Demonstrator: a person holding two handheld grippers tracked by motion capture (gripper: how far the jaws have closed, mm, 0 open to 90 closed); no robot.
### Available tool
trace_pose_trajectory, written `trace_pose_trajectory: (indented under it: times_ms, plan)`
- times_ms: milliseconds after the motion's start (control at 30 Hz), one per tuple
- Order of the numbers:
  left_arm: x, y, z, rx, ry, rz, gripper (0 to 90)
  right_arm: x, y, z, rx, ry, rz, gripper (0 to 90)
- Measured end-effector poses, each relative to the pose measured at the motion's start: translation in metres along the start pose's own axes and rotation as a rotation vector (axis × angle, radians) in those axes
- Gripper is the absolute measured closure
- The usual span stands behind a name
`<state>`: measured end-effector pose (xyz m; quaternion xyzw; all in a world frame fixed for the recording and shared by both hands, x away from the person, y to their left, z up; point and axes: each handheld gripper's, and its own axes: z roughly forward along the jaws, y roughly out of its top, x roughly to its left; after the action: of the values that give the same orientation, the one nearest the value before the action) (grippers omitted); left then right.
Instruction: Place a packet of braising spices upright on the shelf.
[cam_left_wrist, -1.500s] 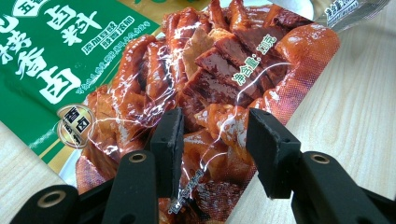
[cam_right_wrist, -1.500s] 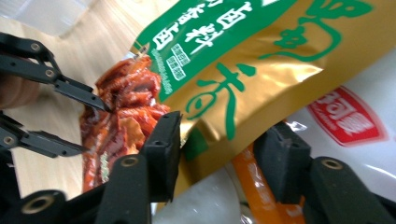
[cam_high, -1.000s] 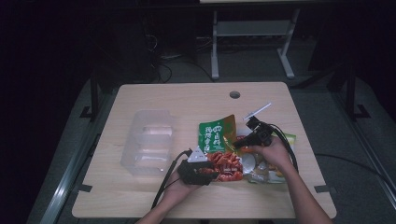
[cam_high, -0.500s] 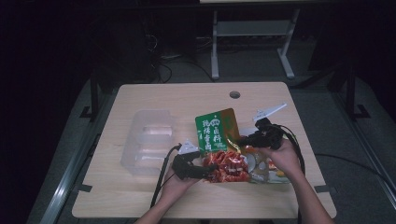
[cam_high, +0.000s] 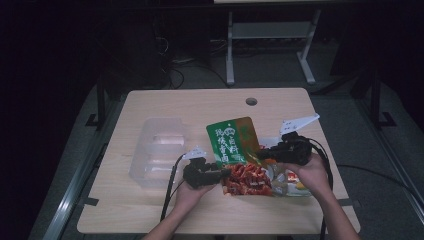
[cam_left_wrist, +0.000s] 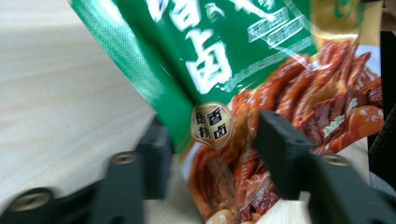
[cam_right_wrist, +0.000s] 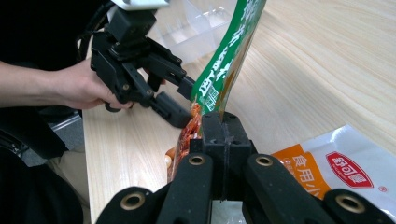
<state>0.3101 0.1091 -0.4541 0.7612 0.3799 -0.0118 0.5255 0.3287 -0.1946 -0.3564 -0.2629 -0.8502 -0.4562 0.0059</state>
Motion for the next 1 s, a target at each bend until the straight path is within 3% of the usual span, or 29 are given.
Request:
trace_pose_trajectory:
  times_ms: [133,233,333,400,700,900,1000]
  plan:
    - [-0.001,0.0,-0.007,-0.031,-0.016,-0.003,68.3,0.0,-0.001,0.0,-0.001,0.001,0.006,90.0]
    - [-0.004,0.002,-0.013,-0.043,-0.001,0.014,75.6,0.0,-0.002,0.0,-0.009,0.001,0.01,90.0]
    - [-0.008,0.003,-0.016,-0.047,0.009,0.029,77.8,0.001,-0.003,0.001,-0.008,0.005,0.011,90.0]
    - [-0.011,0.004,-0.018,-0.045,0.04,0.067,80.1,0.002,-0.004,0.006,0.005,0.006,0.009,90.0]
    - [-0.015,0.004,-0.024,-0.072,0.097,0.106,85.6,0.004,-0.002,0.012,0.008,0.01,0.005,89.7]
    - [-0.012,0.002,-0.024,-0.069,0.098,0.106,87.0,0.002,0.001,0.02,0.071,0.008,0.011,84.8]
    - [-0.014,0.002,-0.023,-0.071,0.111,0.13,87.2,-0.003,0.004,0.028,0.09,0.014,0.029,82.2]
